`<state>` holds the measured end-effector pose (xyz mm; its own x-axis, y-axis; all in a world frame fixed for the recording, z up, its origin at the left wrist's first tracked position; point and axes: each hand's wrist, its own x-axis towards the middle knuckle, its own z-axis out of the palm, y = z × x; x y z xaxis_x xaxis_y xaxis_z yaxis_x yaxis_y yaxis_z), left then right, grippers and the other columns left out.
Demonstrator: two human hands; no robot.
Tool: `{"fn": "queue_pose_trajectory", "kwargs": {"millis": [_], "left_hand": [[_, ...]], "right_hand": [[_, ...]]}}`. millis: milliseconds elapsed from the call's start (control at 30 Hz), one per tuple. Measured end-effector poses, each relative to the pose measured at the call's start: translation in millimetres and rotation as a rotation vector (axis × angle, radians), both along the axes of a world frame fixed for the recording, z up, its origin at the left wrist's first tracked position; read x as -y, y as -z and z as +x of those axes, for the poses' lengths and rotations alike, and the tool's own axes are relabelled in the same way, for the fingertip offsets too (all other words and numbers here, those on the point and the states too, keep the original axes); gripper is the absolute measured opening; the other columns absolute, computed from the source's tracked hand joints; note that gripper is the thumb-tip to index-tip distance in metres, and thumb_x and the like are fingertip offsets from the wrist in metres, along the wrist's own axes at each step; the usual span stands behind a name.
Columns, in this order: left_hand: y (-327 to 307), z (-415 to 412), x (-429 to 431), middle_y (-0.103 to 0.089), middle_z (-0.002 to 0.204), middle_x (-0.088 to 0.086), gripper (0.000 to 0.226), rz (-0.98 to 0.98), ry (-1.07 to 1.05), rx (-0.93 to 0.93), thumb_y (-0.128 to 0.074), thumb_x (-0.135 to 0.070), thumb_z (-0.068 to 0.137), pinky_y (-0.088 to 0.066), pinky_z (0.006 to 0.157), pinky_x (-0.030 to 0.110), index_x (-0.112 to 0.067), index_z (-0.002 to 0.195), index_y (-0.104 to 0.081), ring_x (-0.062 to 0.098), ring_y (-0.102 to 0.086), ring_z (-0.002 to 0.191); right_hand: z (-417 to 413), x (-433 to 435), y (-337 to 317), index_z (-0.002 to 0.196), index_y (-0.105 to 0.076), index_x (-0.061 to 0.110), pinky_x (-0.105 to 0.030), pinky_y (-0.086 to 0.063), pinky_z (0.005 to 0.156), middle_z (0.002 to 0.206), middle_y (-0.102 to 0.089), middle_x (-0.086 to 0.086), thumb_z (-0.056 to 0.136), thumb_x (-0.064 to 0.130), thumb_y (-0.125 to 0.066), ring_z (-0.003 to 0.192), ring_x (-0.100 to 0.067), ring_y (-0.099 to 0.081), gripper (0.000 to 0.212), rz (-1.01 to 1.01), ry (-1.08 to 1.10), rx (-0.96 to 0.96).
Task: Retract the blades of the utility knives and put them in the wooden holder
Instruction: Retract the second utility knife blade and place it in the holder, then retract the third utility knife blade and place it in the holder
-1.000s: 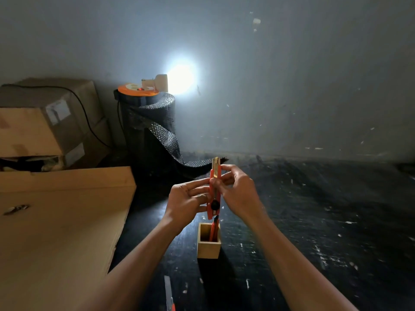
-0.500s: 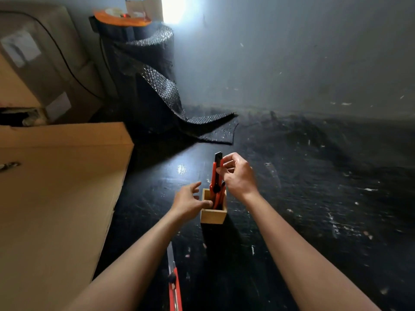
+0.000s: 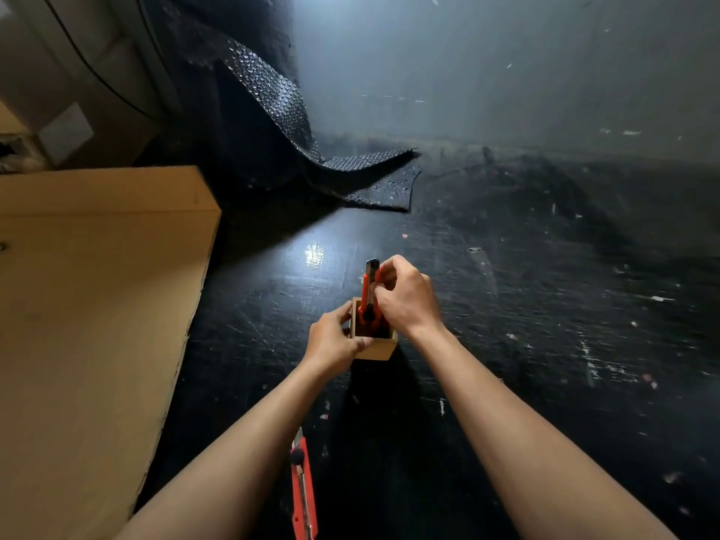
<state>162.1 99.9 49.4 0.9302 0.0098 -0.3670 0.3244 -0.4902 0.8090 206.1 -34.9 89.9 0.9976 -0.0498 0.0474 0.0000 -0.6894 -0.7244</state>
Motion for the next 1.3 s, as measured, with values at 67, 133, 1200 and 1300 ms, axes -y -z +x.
{"fn": "queue_pose_trajectory", "kwargs": {"millis": [67,133,1200,1300], "left_hand": [[1,1,0,-0.07,0.136,-0.002,0.071,-0.002,-0.007,0.016,-0.088,-0.015,0.079,-0.047,0.109,0.037,-0.027,0.142,-0.06,0.018,-0.062,0.129],[1,1,0,-0.07,0.135,-0.003,0.07,-0.01,-0.017,0.027,-0.089,-0.015,0.078,-0.048,0.106,0.033,-0.028,0.141,-0.061,0.017,-0.063,0.128],[12,-128,-70,-0.075,0.118,0.004,0.035,0.326,0.014,0.073,-0.067,-0.018,0.094,-0.057,0.094,0.029,-0.011,0.128,-0.07,0.016,-0.072,0.105],[22,-154,-79,-0.074,0.095,-0.004,0.02,0.334,0.006,0.001,-0.068,-0.019,0.091,-0.059,0.079,0.029,-0.012,0.107,-0.077,0.009,-0.07,0.081]], "right_hand": [[1,-2,0,0.097,-0.064,0.016,-0.038,-0.059,0.067,0.086,-0.074,-0.002,0.088,0.021,-0.069,0.078,-0.021,-0.07,0.01,-0.015,0.003,-0.003],[3,-2,0,0.096,-0.064,0.016,-0.042,-0.06,0.068,0.086,-0.074,-0.003,0.087,0.017,-0.067,0.079,-0.023,-0.069,0.009,-0.023,0.003,-0.004],[-125,-30,9,0.111,-0.068,0.017,-0.044,-0.058,0.087,0.104,-0.074,-0.002,0.092,0.029,-0.067,0.095,-0.02,-0.069,0.023,-0.12,-0.227,-0.281],[-154,-41,33,0.11,-0.068,0.02,-0.043,-0.059,0.083,0.104,-0.073,-0.003,0.093,0.033,-0.066,0.093,-0.019,-0.069,0.021,-0.14,-0.23,-0.385]]}}
